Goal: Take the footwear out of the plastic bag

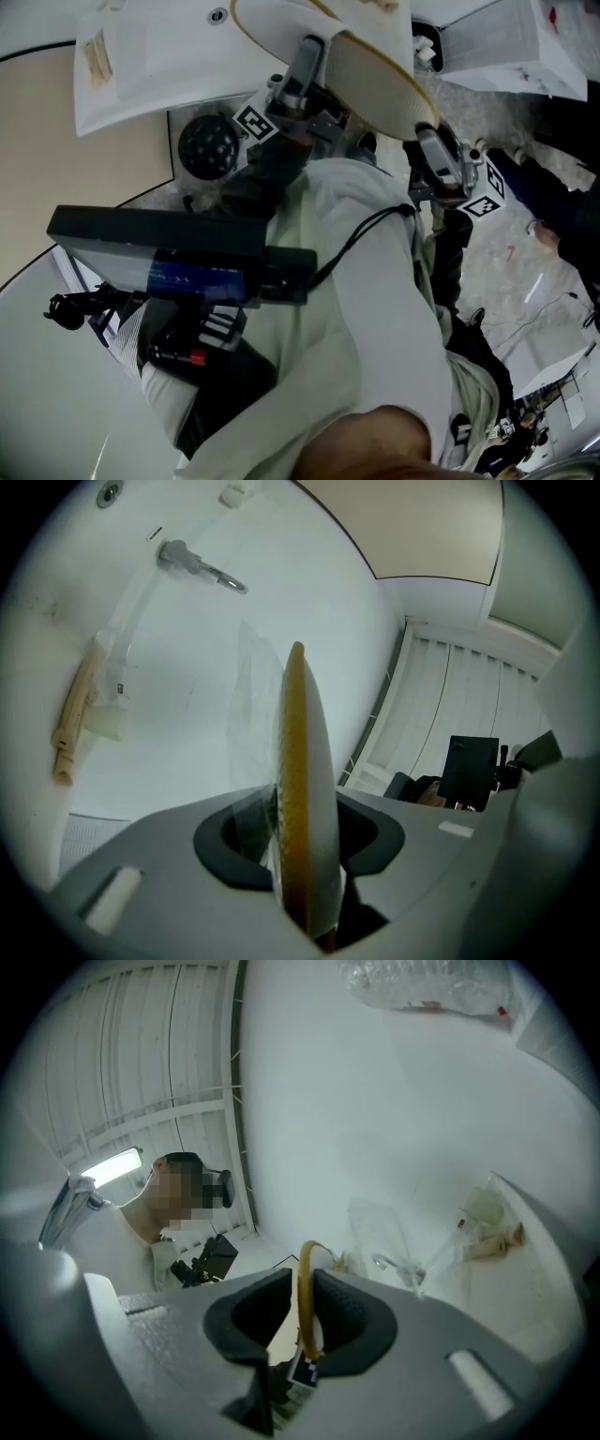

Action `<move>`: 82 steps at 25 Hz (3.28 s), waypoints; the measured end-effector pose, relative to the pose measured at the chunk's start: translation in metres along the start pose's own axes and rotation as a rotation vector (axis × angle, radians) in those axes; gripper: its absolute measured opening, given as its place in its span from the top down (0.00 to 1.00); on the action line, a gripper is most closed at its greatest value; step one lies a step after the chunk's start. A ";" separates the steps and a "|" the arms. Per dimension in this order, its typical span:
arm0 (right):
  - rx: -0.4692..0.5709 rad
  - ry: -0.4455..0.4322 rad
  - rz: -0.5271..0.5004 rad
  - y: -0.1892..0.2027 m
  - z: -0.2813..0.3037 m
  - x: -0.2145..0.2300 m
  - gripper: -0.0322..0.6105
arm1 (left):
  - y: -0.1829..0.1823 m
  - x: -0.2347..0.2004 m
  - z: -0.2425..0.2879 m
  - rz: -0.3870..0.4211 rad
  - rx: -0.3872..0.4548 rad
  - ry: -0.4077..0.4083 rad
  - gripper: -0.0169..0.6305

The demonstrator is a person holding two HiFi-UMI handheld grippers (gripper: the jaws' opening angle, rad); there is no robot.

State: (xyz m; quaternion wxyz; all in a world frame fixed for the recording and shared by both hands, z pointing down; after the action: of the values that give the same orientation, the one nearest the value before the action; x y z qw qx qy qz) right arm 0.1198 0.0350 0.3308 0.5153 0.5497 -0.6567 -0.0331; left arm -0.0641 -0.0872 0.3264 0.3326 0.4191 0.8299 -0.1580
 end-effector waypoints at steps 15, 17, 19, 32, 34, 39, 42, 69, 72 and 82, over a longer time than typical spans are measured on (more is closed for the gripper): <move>0.042 0.215 -0.321 -0.045 -0.017 -0.039 0.77 | -0.036 0.001 -0.009 0.049 0.085 -0.021 0.81; 0.045 0.278 -0.355 -0.045 -0.003 -0.034 0.77 | -0.040 0.003 -0.012 0.044 0.100 -0.009 0.81; 0.054 0.352 -0.337 -0.041 0.017 -0.020 0.77 | -0.047 0.003 -0.015 0.040 0.112 -0.011 0.81; -0.132 0.499 -0.287 -0.009 0.030 0.000 0.77 | -0.035 -0.002 -0.024 0.071 0.062 -0.106 0.81; -0.141 0.515 -0.287 -0.006 0.028 0.003 0.77 | -0.032 -0.003 -0.025 0.072 0.052 -0.117 0.81; -0.185 0.521 -0.290 0.005 0.031 0.010 0.78 | -0.030 -0.008 -0.033 0.066 0.060 -0.146 0.81; -0.191 0.523 -0.297 0.008 0.035 0.014 0.80 | -0.033 -0.009 -0.039 0.069 0.061 -0.161 0.81; -0.202 0.490 -0.299 0.010 0.034 0.015 0.95 | -0.036 -0.004 -0.052 0.070 0.097 -0.173 0.81; -0.191 0.500 -0.298 0.010 0.032 0.017 0.95 | -0.036 -0.005 -0.053 0.065 0.093 -0.173 0.81; -0.195 0.504 -0.286 0.007 0.032 0.022 0.95 | -0.040 -0.008 -0.052 0.066 0.107 -0.175 0.81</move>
State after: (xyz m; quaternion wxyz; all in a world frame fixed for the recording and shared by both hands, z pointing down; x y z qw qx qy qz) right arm 0.0952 0.0042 0.3337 0.7024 0.5754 -0.4179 -0.0306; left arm -0.1144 -0.0874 0.3687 0.3858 0.4478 0.7740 -0.2270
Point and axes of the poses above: the fingertips, and each gripper's own axes: z forward along the fingers, x to its right, y out of its underside, the point moved 4 cm from there along -z, backward along the fingers, and after that the axes turned 3 degrees about -y, right-handed, at the moved point
